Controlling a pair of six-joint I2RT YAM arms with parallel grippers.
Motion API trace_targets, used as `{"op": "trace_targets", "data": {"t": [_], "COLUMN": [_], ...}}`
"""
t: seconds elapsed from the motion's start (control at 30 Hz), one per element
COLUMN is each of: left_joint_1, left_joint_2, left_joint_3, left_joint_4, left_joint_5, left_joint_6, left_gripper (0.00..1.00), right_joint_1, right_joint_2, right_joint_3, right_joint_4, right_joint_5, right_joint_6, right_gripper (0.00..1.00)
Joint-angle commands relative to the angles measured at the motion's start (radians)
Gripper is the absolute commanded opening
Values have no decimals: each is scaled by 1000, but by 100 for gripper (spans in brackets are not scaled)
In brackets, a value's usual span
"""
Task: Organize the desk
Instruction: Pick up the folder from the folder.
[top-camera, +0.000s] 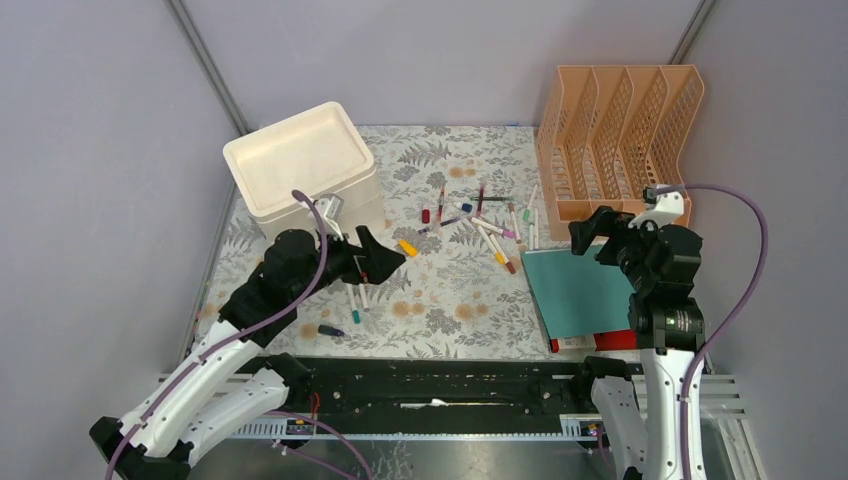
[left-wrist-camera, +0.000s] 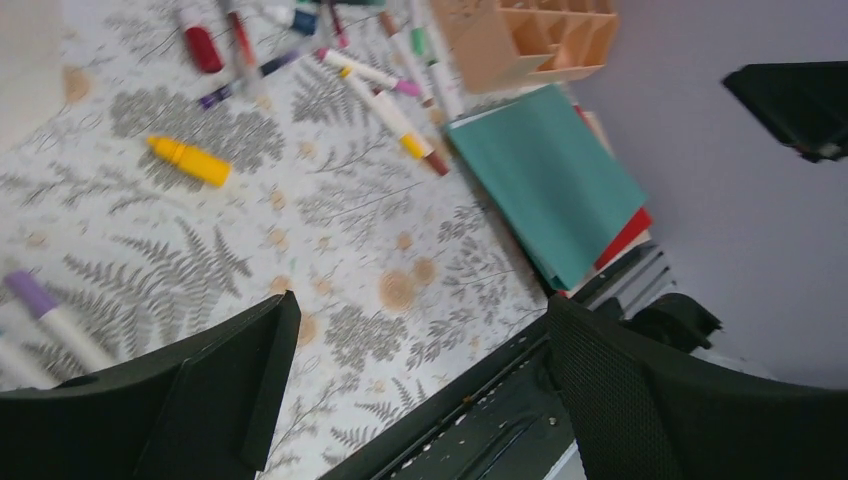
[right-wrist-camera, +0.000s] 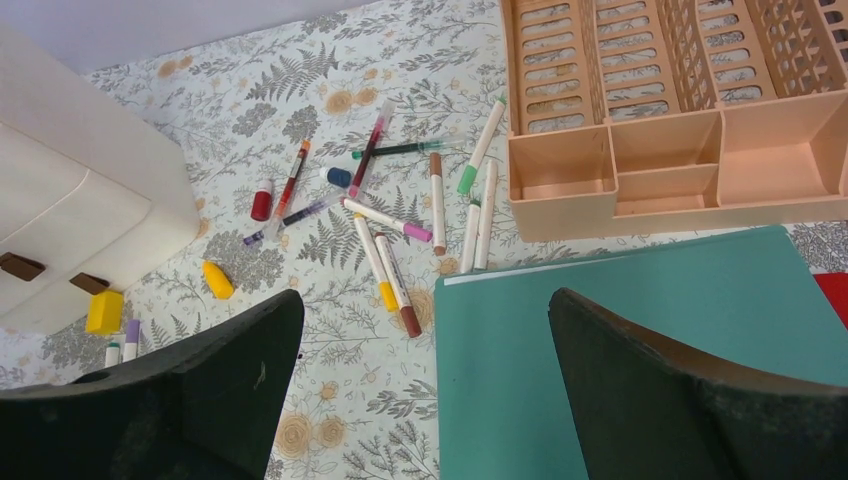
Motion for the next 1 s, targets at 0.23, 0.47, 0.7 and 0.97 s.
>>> {"op": "trace_targets", "data": {"t": [0.23,0.47,0.7,0.97], "left_joint_1": [-12,-324,-448,-462], "left_joint_2": [5,114,326,725], "left_joint_3": [-126,-238,-415,-420], "left_joint_4": [413,638,1098,1510], "left_joint_5": [337,110,-63,-98], "left_joint_6": [-109,-159,-335,-570], "left_gripper": [99,99,99,99], "right_joint_1": [-3,-3,-15,-70], "right_joint_2": [54,96,157,160], "right_joint_3": [55,38,23,-70], "right_joint_4": [-32,-168,-125,-6], "right_joint_5": [-390,-616,-490,-504], "right_joint_6": [-253,-537,-534,-480], "right_gripper": [100,100,100,100]}}
